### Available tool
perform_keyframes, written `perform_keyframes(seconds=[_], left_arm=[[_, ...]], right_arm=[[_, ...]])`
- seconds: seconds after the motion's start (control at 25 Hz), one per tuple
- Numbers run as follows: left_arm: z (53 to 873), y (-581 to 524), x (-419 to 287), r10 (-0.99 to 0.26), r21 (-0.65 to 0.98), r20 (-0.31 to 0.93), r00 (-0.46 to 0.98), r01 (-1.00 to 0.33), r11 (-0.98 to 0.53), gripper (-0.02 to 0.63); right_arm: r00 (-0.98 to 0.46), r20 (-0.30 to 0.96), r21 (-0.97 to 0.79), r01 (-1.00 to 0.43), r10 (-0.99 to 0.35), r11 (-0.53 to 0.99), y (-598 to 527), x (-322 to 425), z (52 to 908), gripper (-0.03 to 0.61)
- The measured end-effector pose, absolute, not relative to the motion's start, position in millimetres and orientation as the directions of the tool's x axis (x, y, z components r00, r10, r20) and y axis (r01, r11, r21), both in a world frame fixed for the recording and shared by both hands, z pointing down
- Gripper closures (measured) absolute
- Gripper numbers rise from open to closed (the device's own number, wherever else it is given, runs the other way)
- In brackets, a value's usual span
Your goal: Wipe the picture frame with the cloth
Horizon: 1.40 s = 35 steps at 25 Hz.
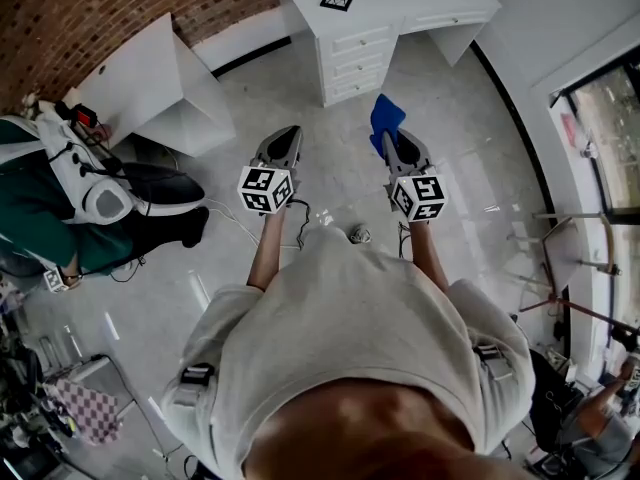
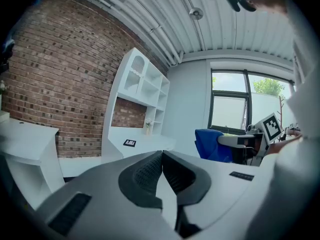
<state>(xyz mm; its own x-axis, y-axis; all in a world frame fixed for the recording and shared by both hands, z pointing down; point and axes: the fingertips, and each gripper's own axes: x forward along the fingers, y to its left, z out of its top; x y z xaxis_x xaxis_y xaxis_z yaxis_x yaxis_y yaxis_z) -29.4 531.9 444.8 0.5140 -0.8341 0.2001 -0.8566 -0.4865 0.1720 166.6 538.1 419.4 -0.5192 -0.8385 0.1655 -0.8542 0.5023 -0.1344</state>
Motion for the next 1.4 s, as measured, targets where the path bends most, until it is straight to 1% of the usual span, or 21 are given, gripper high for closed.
perform_keyframes(seconds=[0.28,0.88,1.12,1.4], left_arm=[[443.3,530.8,-17.0,-0.850,0.163,0.202,0.486,-0.873,-0.460,0.597],[445.1,528.8,48.6,-0.864,0.144,0.209,0.458,-0.888,-0.436,0.597],[460.6,526.2,62.5,-0.858,0.162,0.228,0.460,-0.887,-0.433,0.597],[468.9,502.3,56.1,-0.853,0.172,0.231,0.468,-0.883,-0.438,0.597]], right_arm=[[-0.534,0.165,-0.143,-0.845,-0.829,0.515,540.1,183.5,425.2,0.517],[-0.566,0.171,-0.141,-0.824,-0.807,0.548,516.4,253.7,432.0,0.517],[-0.570,0.189,-0.144,-0.822,-0.800,0.551,511.7,262.9,441.4,0.517],[-0.564,0.202,-0.143,-0.826,-0.800,0.546,492.9,255.1,448.9,0.517]])
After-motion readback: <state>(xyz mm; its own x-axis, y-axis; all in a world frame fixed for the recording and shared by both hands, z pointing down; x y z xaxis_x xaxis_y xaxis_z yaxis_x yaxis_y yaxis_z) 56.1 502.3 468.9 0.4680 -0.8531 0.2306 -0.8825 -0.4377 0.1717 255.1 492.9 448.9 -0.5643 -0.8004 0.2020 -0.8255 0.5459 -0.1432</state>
